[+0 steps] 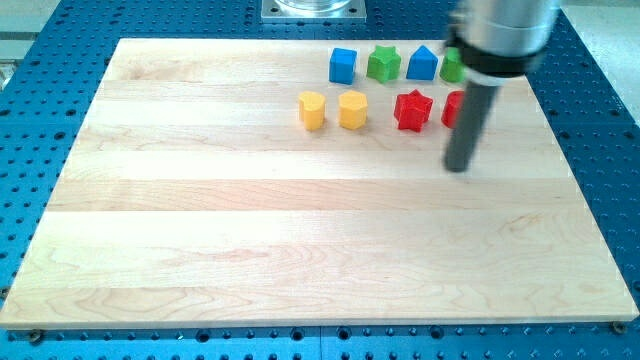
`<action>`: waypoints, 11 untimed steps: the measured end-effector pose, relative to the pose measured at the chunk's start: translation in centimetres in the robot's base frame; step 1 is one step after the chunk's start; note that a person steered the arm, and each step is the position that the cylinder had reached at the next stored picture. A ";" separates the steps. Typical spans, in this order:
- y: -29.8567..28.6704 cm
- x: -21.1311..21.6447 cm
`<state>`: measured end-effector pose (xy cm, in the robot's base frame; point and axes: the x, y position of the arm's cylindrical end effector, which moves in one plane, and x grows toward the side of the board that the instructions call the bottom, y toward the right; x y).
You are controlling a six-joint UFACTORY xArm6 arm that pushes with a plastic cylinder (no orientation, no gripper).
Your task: Push the blue triangle in between the green star and the yellow hexagon
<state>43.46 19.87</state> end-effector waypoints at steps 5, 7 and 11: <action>5.5 -18.0; 2.7 -21.3; -9.9 -16.6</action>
